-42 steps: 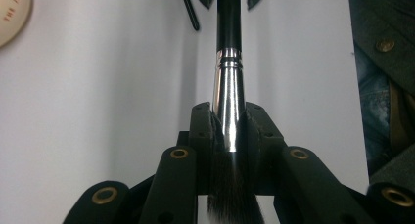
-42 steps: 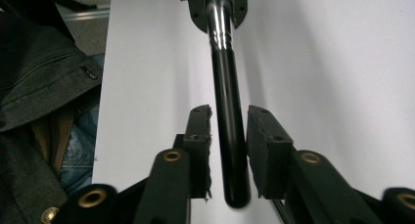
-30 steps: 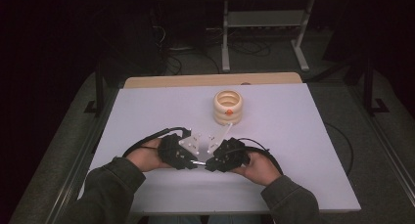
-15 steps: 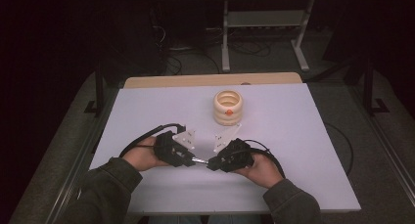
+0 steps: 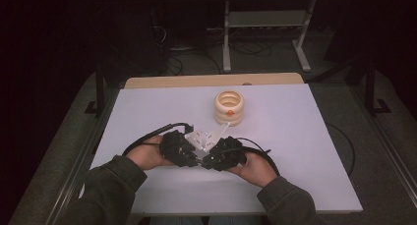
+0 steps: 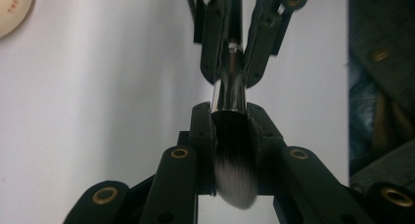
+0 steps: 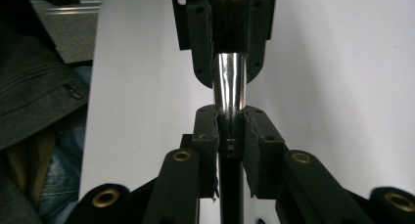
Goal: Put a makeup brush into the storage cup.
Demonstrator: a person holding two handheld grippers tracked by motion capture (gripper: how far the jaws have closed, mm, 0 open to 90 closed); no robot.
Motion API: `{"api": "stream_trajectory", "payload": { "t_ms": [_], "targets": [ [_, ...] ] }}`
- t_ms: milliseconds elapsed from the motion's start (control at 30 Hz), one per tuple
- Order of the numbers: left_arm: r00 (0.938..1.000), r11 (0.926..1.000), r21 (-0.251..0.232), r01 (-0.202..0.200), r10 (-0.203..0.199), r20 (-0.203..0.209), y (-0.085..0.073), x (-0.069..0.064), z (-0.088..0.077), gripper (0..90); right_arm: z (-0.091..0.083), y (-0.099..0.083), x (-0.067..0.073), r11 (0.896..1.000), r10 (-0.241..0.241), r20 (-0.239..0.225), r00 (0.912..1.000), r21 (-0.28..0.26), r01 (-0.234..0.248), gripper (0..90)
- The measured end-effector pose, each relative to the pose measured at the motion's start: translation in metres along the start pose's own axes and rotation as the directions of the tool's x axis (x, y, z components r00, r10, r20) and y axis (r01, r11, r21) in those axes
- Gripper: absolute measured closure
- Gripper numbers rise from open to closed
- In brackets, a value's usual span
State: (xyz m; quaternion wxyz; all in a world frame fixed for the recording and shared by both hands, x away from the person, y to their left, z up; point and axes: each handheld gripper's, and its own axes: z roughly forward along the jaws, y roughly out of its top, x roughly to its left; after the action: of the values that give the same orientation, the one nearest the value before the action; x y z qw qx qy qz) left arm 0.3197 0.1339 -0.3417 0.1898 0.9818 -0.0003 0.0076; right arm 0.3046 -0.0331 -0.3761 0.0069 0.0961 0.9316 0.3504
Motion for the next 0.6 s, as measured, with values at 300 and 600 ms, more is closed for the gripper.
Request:
{"api": "stream_trajectory", "payload": {
  "t_ms": [300,600],
  "targets": [
    [0.9966,0.9840,-0.158,0.082,-0.081,0.016,-0.010,0.003,-0.010,73.4,-0.006,-0.016,-0.015,0.997,-0.025,-0.028,0.9993,-0.072,0.023,76.8],
    [0.9949,0.9867,-0.129,0.098,-0.095,0.035,-0.007,0.005,-0.010,78.9,-0.003,-0.012,-0.014,0.996,-0.018,-0.002,0.9998,-0.084,0.018,68.0]
  ]
}}
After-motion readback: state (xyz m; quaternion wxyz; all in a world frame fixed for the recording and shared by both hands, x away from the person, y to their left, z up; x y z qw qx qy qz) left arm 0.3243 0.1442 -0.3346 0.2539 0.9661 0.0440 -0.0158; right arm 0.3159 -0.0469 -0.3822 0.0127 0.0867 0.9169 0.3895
